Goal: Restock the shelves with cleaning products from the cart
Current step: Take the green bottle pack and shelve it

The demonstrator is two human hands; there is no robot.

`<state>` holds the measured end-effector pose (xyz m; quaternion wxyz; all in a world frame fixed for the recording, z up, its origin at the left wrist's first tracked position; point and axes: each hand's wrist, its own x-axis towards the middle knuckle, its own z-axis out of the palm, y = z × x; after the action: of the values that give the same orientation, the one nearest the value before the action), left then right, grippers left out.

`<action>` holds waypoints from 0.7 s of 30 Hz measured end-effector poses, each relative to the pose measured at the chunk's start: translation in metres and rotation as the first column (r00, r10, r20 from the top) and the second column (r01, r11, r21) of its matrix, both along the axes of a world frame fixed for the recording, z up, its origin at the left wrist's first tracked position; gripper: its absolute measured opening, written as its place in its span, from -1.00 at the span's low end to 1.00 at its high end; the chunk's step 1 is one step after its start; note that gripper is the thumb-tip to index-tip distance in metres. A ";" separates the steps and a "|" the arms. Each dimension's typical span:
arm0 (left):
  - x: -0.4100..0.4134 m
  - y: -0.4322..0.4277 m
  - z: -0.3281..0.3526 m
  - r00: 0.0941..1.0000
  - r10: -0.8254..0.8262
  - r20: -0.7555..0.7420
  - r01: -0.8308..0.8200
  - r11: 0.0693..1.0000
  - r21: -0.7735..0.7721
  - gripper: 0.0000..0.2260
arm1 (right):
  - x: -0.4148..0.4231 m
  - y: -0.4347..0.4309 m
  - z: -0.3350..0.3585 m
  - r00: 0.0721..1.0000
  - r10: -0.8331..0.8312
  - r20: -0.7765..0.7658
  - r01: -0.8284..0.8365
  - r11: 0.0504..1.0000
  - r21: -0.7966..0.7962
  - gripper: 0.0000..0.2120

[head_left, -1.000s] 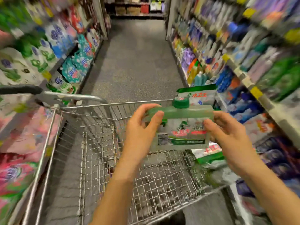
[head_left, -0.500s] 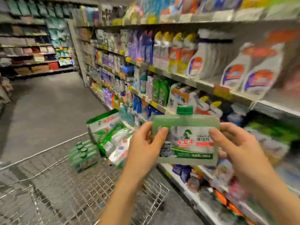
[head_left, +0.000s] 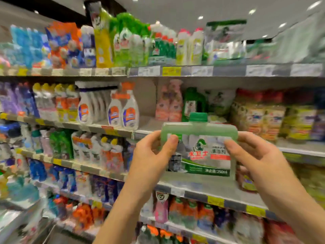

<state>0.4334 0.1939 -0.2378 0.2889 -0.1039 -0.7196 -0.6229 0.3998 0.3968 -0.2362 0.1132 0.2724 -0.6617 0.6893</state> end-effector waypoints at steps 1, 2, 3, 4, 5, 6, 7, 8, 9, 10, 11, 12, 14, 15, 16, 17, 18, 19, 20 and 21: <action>-0.009 0.014 0.008 0.999 -0.036 -0.009 0.036 0.999 -0.008 -0.85 | -0.002 0.015 0.007 0.999 -0.033 -0.011 0.033 0.999 -0.008 -0.83; -0.019 0.028 0.016 0.997 -0.070 -0.017 0.070 0.998 -0.009 -0.86 | -0.005 0.030 0.013 0.997 -0.066 -0.024 0.066 0.998 -0.019 -0.83; -0.029 0.040 0.024 0.994 -0.105 -0.029 0.105 0.994 -0.010 -0.88 | -0.009 0.043 0.019 0.994 -0.102 -0.043 0.101 0.995 -0.025 -0.83; -0.039 0.052 0.032 0.989 -0.139 -0.043 0.138 0.990 -0.022 -0.89 | -0.013 0.055 0.025 0.988 -0.138 -0.064 0.137 0.990 -0.024 -0.82; -0.050 0.064 0.040 0.983 -0.171 -0.060 0.169 0.985 -0.034 -0.87 | -0.018 0.067 0.030 0.982 -0.172 -0.080 0.171 0.985 -0.023 -0.80; -0.061 0.075 0.047 0.977 -0.197 -0.081 0.194 0.980 -0.043 -0.85 | -0.024 0.077 0.035 0.976 -0.199 -0.089 0.197 0.980 -0.032 -0.78; -0.073 0.084 0.053 0.971 -0.216 -0.102 0.212 0.976 -0.045 -0.83 | -0.030 0.087 0.040 0.971 -0.218 -0.095 0.215 0.976 -0.045 -0.77; -0.086 0.094 0.058 0.965 -0.234 -0.118 0.230 0.972 -0.051 -0.84 | -0.038 0.097 0.044 0.966 -0.235 -0.107 0.230 0.972 -0.057 -0.76; -0.099 0.103 0.062 0.958 -0.258 -0.125 0.252 0.966 -0.057 -0.86 | -0.045 0.106 0.048 0.960 -0.252 -0.123 0.245 0.967 -0.065 -0.75; -0.113 0.112 0.066 0.950 -0.282 -0.131 0.275 0.959 -0.068 -0.87 | -0.054 0.115 0.052 0.953 -0.267 -0.144 0.259 0.963 -0.068 -0.74; -0.126 0.121 0.069 0.942 -0.306 -0.139 0.298 0.951 -0.076 -0.87 | -0.064 0.123 0.056 0.946 -0.279 -0.164 0.271 0.960 -0.069 -0.72; -0.141 0.129 0.073 0.932 -0.328 -0.153 0.319 0.944 -0.081 -0.87 | -0.074 0.130 0.061 0.940 -0.288 -0.185 0.279 0.958 -0.071 -0.69; -0.169 0.142 0.081 0.917 -0.353 -0.187 0.343 0.935 -0.086 -0.82 | -0.098 0.143 0.071 0.924 -0.304 -0.230 0.297 0.953 -0.065 -0.64; -0.183 0.147 0.086 0.911 -0.356 -0.206 0.344 0.934 -0.093 -0.79 | -0.110 0.147 0.077 0.915 -0.315 -0.254 0.311 0.949 -0.055 -0.64; -0.198 0.152 0.091 0.907 -0.356 -0.225 0.342 0.934 -0.101 -0.77 | -0.124 0.151 0.083 0.905 -0.325 -0.276 0.327 0.944 -0.041 -0.65; -0.212 0.156 0.096 0.904 -0.356 -0.238 0.339 0.934 -0.109 -0.77 | -0.138 0.153 0.088 0.894 -0.338 -0.294 0.346 0.938 -0.028 -0.66; -0.227 0.159 0.102 0.902 -0.352 -0.250 0.333 0.936 -0.115 -0.78 | -0.152 0.155 0.095 0.885 -0.353 -0.305 0.364 0.931 -0.020 -0.67; -0.241 0.162 0.110 0.900 -0.347 -0.262 0.328 0.938 -0.115 -0.81 | -0.165 0.157 0.103 0.878 -0.362 -0.314 0.376 0.926 -0.018 -0.68; -0.256 0.164 0.119 0.901 -0.335 -0.276 0.314 0.942 -0.118 -0.83 | -0.179 0.159 0.111 0.874 -0.361 -0.324 0.376 0.926 -0.017 -0.69; -0.269 0.165 0.127 0.902 -0.327 -0.281 0.304 0.945 -0.125 -0.82 | -0.192 0.161 0.120 0.874 -0.353 -0.335 0.370 0.929 -0.013 -0.70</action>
<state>0.1640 0.3588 -0.1106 0.2852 -0.3230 -0.6652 -0.6098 0.2076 0.5578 -0.1164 0.3426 0.2585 -0.6899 0.5830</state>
